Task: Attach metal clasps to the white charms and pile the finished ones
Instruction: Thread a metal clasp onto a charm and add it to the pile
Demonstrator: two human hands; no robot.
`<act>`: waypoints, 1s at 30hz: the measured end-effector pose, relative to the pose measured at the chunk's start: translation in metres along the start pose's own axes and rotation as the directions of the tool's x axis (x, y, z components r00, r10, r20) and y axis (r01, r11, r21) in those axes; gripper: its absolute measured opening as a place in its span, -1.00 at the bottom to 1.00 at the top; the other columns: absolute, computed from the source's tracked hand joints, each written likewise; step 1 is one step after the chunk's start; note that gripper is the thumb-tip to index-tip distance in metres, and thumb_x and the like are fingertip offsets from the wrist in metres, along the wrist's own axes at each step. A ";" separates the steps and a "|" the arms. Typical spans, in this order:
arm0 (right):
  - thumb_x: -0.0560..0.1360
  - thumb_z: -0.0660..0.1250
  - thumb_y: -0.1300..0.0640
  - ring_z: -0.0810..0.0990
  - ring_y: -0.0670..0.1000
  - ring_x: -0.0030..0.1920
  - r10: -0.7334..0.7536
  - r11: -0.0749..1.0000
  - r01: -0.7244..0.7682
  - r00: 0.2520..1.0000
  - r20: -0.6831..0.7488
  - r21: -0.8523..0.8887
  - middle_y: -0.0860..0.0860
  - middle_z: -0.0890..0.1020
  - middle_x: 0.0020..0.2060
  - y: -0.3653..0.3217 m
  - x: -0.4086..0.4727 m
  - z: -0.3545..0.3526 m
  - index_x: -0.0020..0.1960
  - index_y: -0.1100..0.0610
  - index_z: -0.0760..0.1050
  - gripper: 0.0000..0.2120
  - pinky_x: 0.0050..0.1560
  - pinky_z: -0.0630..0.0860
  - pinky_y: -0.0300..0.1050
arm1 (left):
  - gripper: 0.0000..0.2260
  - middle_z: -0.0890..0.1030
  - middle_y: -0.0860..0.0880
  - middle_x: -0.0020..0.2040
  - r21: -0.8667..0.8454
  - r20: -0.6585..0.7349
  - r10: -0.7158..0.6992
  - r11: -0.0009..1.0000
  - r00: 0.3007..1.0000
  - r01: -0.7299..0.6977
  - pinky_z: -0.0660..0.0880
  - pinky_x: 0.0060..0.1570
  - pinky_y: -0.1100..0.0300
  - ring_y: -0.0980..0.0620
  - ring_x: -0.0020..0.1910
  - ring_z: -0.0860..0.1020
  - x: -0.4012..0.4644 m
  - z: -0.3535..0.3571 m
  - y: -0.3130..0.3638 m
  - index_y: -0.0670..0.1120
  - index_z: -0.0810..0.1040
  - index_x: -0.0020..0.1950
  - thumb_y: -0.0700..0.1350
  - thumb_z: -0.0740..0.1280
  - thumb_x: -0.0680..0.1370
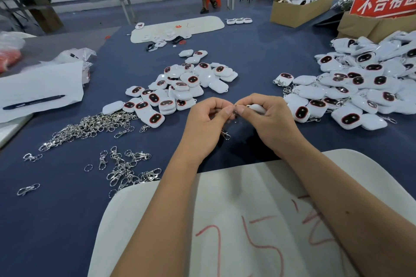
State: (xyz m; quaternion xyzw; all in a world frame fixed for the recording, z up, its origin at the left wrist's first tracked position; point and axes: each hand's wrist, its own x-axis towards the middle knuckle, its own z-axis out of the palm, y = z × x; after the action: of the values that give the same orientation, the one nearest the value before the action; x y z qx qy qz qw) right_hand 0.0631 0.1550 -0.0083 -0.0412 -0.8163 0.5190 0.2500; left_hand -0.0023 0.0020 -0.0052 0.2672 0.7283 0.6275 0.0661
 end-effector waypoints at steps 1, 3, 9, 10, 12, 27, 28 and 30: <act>0.59 0.43 0.25 0.62 -0.16 -0.18 0.016 0.999 -0.016 1.000 0.004 0.031 -0.08 0.73 -0.22 0.000 0.000 -0.001 -0.10 0.13 0.70 -0.88 -0.06 0.49 -0.34 | -0.89 0.67 0.08 -0.22 -0.024 0.004 -0.006 1.000 1.000 0.007 0.49 -0.15 0.37 0.22 -0.24 0.58 0.000 0.000 0.000 -0.16 0.65 -0.02 -0.26 0.33 0.64; 0.60 0.42 0.25 0.62 -0.17 -0.19 0.036 0.996 -0.037 0.999 0.007 0.084 -0.10 0.73 -0.23 0.001 0.000 -0.002 -0.10 0.13 0.70 -0.87 -0.07 0.49 -0.36 | -0.90 0.67 0.06 -0.22 -0.055 0.012 -0.019 0.998 1.000 0.020 0.51 -0.17 0.34 0.21 -0.25 0.58 0.000 0.000 0.001 -0.20 0.65 0.01 -0.26 0.33 0.64; 0.60 0.41 0.27 0.63 -0.14 -0.17 0.046 0.986 -0.046 0.999 0.002 0.159 -0.06 0.73 -0.22 0.001 0.000 -0.003 -0.10 0.15 0.69 -0.86 -0.05 0.53 -0.31 | -0.90 0.69 0.06 -0.21 -0.063 -0.003 -0.015 0.998 1.000 0.015 0.54 -0.17 0.31 0.20 -0.25 0.58 0.000 0.003 0.001 -0.18 0.66 0.01 -0.26 0.34 0.63; 0.60 0.41 0.27 0.64 -0.13 -0.17 0.048 0.986 -0.047 0.999 0.000 0.160 -0.06 0.73 -0.22 0.001 0.000 -0.003 -0.09 0.16 0.69 -0.87 -0.05 0.54 -0.31 | -0.90 0.69 0.07 -0.21 -0.055 -0.007 -0.009 0.998 1.000 0.009 0.53 -0.17 0.32 0.21 -0.25 0.59 0.000 0.004 0.001 -0.16 0.66 0.00 -0.26 0.34 0.63; 0.60 0.42 0.27 0.65 -0.13 -0.17 0.048 0.989 -0.047 0.999 -0.003 0.139 -0.05 0.74 -0.21 0.001 0.000 -0.002 -0.09 0.15 0.70 -0.87 -0.05 0.54 -0.31 | -0.88 0.68 0.09 -0.21 -0.027 -0.021 0.004 1.000 1.000 -0.004 0.50 -0.16 0.36 0.23 -0.25 0.59 0.000 0.005 0.002 -0.12 0.65 -0.03 -0.25 0.34 0.63; 0.58 0.42 0.32 0.64 -0.07 -0.07 -0.071 0.997 0.071 0.997 -0.015 -0.025 -0.04 0.70 -0.14 -0.003 -0.002 0.000 -0.08 0.14 0.66 -0.88 0.06 0.51 -0.21 | -0.87 0.66 0.06 -0.25 -0.101 0.028 -0.058 0.993 0.998 0.061 0.53 -0.16 0.32 0.17 -0.27 0.55 0.002 0.000 0.000 -0.17 0.66 -0.01 -0.26 0.31 0.65; 0.58 0.42 0.32 0.63 -0.08 -0.08 -0.074 0.997 0.073 0.997 -0.010 -0.008 -0.04 0.69 -0.14 -0.002 -0.002 -0.001 -0.08 0.13 0.65 -0.87 0.05 0.51 -0.23 | -0.86 0.66 0.04 -0.25 -0.123 0.033 -0.070 0.990 0.997 0.074 0.54 -0.15 0.30 0.15 -0.26 0.55 0.002 0.000 0.000 -0.17 0.66 -0.01 -0.26 0.31 0.65; 0.58 0.42 0.32 0.63 -0.10 -0.09 -0.077 0.997 0.077 0.997 -0.006 0.012 -0.04 0.69 -0.14 -0.003 -0.002 -0.001 -0.08 0.13 0.66 -0.86 0.04 0.50 -0.25 | -0.86 0.66 0.04 -0.24 -0.131 0.036 -0.076 0.988 0.996 0.080 0.54 -0.14 0.30 0.16 -0.26 0.55 0.001 0.001 0.000 -0.16 0.67 -0.02 -0.26 0.31 0.65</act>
State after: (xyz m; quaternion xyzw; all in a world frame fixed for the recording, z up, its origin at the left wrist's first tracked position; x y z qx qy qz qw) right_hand 0.0658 0.1536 -0.0063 -0.0095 -0.8133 0.5140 0.2724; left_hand -0.0033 0.0032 -0.0052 0.2431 0.6939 0.6671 0.1195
